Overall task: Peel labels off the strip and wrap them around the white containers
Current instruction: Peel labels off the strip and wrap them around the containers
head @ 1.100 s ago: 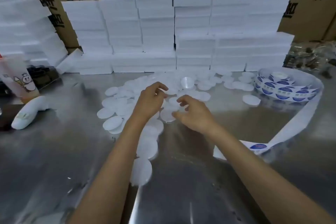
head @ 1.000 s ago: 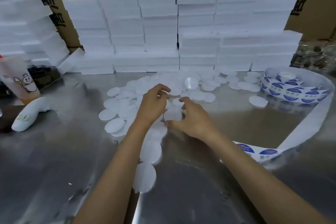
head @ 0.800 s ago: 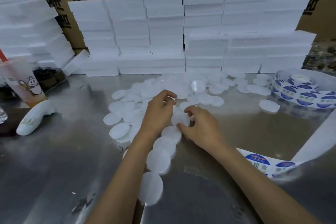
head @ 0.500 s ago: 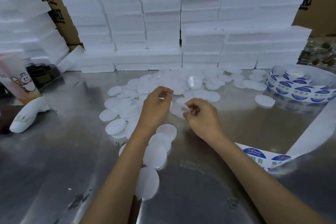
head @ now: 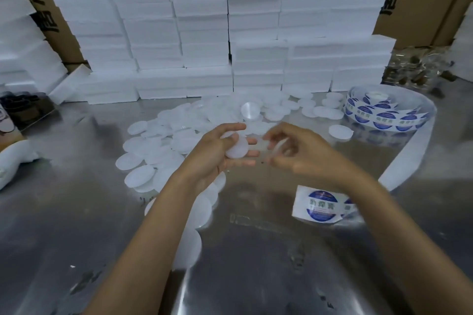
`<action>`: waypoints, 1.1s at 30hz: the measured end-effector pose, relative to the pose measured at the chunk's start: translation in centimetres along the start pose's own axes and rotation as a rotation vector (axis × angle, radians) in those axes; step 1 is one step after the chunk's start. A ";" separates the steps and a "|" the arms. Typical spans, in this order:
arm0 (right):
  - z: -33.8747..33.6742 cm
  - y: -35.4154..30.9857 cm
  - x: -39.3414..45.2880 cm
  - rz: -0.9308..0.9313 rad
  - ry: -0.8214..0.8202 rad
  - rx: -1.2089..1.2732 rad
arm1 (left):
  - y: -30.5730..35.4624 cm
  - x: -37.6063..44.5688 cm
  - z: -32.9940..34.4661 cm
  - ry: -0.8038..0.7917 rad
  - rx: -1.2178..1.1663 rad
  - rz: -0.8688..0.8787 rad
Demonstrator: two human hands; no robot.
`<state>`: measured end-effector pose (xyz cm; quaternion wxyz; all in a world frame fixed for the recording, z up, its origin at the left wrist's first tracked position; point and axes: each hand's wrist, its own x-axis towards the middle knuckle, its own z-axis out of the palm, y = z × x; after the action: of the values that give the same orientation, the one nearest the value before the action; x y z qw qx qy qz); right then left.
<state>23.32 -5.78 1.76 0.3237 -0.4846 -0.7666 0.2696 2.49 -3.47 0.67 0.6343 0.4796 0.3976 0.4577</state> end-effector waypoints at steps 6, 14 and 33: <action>-6.7 2.7 -4.0 0.360 -0.651 -0.289 | -0.5 0.0 0.7 -0.003 0.150 -0.007; -4.4 3.3 -2.1 0.237 -0.365 0.011 | -1.4 -0.3 2.4 -0.082 0.373 -0.041; 4.0 3.4 1.5 -0.151 0.213 0.041 | -1.7 1.1 -0.7 -0.040 -0.011 -0.176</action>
<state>21.72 -3.49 -2.92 0.4324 -0.4444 -0.7567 0.2072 2.49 -2.45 -1.23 0.6824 0.4483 0.4230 0.3929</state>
